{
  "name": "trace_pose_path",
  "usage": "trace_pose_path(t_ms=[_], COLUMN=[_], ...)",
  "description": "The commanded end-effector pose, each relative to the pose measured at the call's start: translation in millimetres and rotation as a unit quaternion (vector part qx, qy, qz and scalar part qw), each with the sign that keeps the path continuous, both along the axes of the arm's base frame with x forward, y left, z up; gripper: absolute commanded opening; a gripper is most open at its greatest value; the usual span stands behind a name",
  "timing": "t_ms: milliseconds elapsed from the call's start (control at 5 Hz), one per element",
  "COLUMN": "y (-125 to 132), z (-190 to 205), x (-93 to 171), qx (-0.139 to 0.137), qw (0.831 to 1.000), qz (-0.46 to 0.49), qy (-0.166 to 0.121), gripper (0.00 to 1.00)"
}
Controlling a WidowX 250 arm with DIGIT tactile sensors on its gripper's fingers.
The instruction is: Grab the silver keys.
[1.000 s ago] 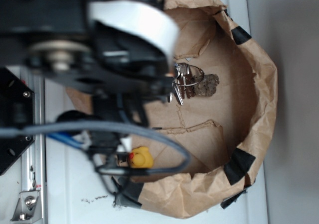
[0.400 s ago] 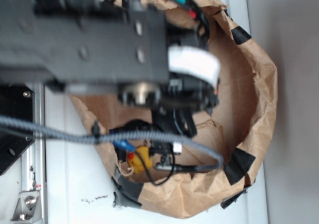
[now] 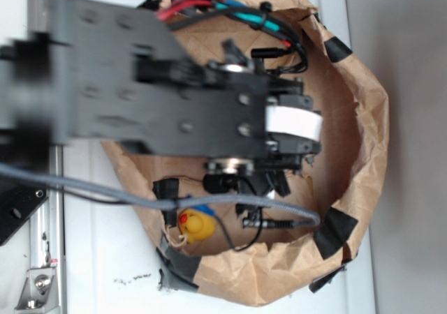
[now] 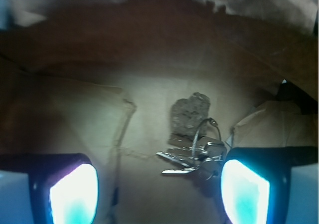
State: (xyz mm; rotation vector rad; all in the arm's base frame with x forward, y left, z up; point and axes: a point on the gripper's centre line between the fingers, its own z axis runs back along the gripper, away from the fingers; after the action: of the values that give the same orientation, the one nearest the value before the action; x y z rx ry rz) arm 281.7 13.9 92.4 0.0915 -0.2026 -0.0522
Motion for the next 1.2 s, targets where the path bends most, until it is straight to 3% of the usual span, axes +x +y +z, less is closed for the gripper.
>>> trace_pose_path(t_ms=[0,200,1000], y=[0.8,-3.8,29.0], z=[5.7,0.7,-36.8], x=[9.3,9.7,19.1], qx=[0.012,0.016,0.084], qw=[1.000,0.999,0.996], qz=[0.002,0.002,0.013], qy=[-0.028,-0.028,-0.013], gripper=[1.00,1.00,1.00])
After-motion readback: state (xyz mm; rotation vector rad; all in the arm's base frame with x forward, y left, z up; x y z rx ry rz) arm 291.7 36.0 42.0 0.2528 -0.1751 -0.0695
